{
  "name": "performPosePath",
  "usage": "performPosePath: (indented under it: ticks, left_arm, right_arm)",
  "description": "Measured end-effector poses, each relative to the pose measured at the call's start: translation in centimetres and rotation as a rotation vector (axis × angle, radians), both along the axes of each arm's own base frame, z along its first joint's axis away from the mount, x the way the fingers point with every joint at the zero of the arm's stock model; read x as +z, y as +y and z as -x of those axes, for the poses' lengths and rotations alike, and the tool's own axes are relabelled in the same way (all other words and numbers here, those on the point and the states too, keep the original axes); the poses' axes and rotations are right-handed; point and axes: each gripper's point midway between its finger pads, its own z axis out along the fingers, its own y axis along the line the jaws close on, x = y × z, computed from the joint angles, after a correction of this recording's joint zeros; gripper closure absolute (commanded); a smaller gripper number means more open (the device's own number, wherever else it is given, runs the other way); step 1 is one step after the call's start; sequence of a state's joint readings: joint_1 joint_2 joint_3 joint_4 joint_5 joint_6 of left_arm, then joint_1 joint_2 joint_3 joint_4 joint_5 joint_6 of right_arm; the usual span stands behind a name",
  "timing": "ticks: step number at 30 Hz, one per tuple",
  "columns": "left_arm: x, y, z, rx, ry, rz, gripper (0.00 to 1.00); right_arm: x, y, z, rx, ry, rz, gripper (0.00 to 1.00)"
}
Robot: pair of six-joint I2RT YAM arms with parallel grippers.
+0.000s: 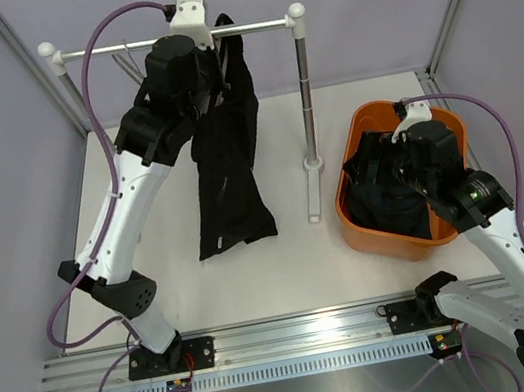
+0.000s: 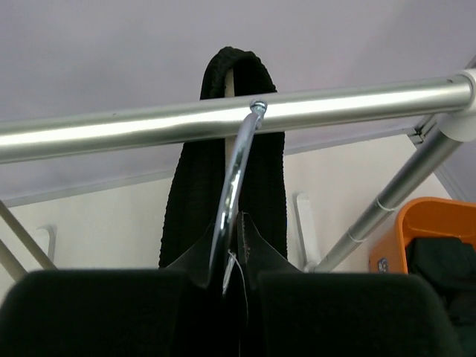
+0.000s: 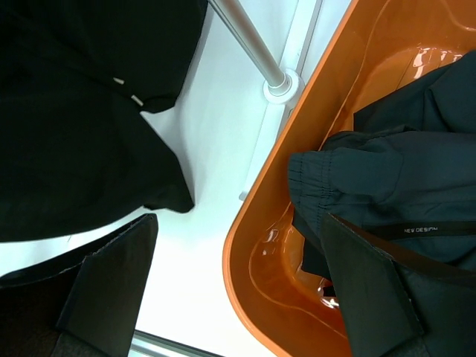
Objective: Remove the shorts from the hanger
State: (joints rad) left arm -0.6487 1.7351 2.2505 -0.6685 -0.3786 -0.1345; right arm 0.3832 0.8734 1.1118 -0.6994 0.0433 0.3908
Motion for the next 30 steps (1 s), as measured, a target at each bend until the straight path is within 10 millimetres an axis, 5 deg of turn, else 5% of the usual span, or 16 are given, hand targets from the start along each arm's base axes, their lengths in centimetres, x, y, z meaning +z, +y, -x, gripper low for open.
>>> performPosePath:
  ticks: [11, 18, 30]
  left_arm:
    - [-4.5, 0.8, 4.0, -0.103, 0.154, -0.083, 1.00]
    - [-6.9, 1.8, 8.7, -0.151, 0.215, -0.116, 1.00]
    - [-10.9, 0.8, 16.0, -0.292, 0.273, -0.141, 1.00]
  right_arm:
    - [1.2, 0.2, -0.3, 0.013, -0.023, 0.001, 0.01]
    - [1.6, 1.9, -1.0, 0.079, -0.019, -0.019, 0.07]
    - [2.4, 11.1, -0.4, 0.274, -0.008, 0.017, 0.12]
